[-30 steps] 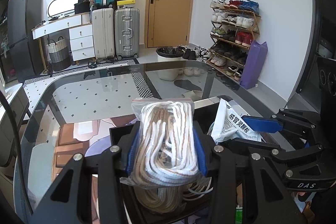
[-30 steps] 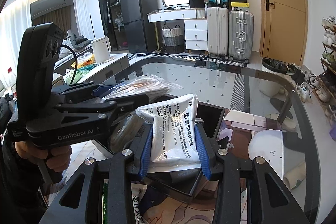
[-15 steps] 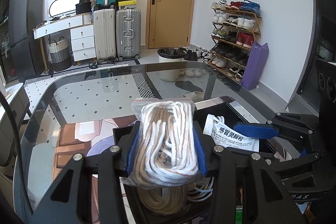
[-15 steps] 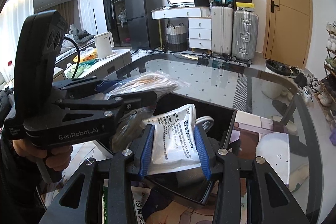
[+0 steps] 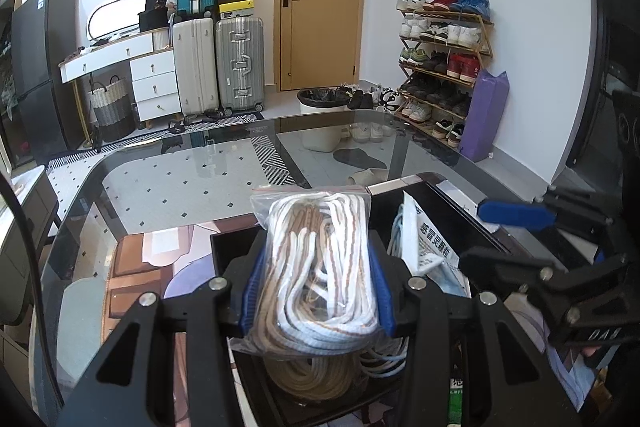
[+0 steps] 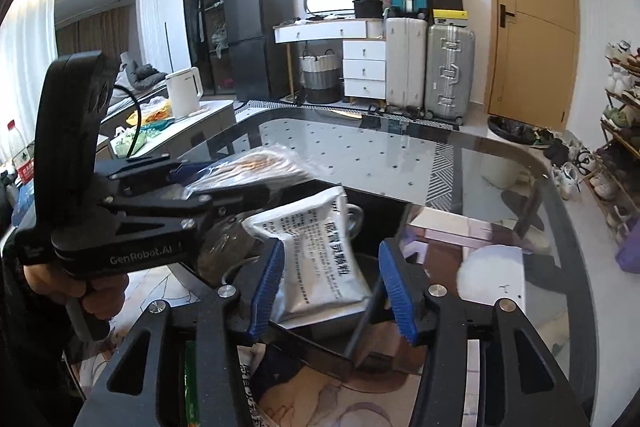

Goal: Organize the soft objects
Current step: 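Lower the rope and white packet into the box and open both grippers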

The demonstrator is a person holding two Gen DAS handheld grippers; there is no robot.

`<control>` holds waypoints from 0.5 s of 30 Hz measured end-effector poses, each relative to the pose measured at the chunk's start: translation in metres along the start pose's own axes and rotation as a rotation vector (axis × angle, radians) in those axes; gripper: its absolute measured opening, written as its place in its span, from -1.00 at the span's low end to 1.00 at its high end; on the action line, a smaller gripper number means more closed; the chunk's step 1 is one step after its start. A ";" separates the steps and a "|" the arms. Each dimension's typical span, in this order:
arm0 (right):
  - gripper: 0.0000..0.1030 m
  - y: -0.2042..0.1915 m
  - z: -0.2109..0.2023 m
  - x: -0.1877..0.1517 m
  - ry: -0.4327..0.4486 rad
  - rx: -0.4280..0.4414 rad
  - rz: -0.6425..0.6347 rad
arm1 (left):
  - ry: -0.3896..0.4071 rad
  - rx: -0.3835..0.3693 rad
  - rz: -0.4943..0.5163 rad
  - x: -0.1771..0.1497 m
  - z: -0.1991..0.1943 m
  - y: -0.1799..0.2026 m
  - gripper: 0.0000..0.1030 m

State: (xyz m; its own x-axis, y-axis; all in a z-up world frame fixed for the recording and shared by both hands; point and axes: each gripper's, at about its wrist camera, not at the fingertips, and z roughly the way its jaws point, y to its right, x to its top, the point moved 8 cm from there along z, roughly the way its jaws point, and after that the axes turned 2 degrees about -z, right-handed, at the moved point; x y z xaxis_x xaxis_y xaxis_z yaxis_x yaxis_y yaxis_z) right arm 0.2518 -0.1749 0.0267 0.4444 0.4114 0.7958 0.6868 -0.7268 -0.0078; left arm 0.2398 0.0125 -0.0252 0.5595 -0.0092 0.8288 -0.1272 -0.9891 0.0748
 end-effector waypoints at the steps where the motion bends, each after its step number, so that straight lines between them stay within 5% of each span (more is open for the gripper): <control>1: 0.17 0.002 -0.001 -0.001 -0.001 -0.003 0.007 | -0.005 0.000 0.010 -0.001 0.001 0.002 -0.10; 3: 0.42 0.004 -0.004 -0.003 0.000 -0.006 0.018 | -0.019 0.006 0.027 -0.004 0.003 0.004 -0.08; 10: 0.69 0.010 -0.013 -0.012 0.001 -0.038 0.041 | -0.063 0.001 -0.011 -0.005 0.006 -0.004 0.28; 15: 0.94 0.012 -0.018 -0.016 -0.007 -0.067 0.046 | -0.046 -0.020 -0.004 -0.004 -0.007 0.000 0.75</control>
State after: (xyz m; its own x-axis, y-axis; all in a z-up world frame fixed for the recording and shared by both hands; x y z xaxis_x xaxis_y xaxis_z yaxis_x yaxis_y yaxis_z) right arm 0.2422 -0.2002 0.0245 0.4789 0.3805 0.7911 0.6256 -0.7802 -0.0035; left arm 0.2322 0.0140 -0.0247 0.5973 -0.0127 0.8019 -0.1414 -0.9859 0.0897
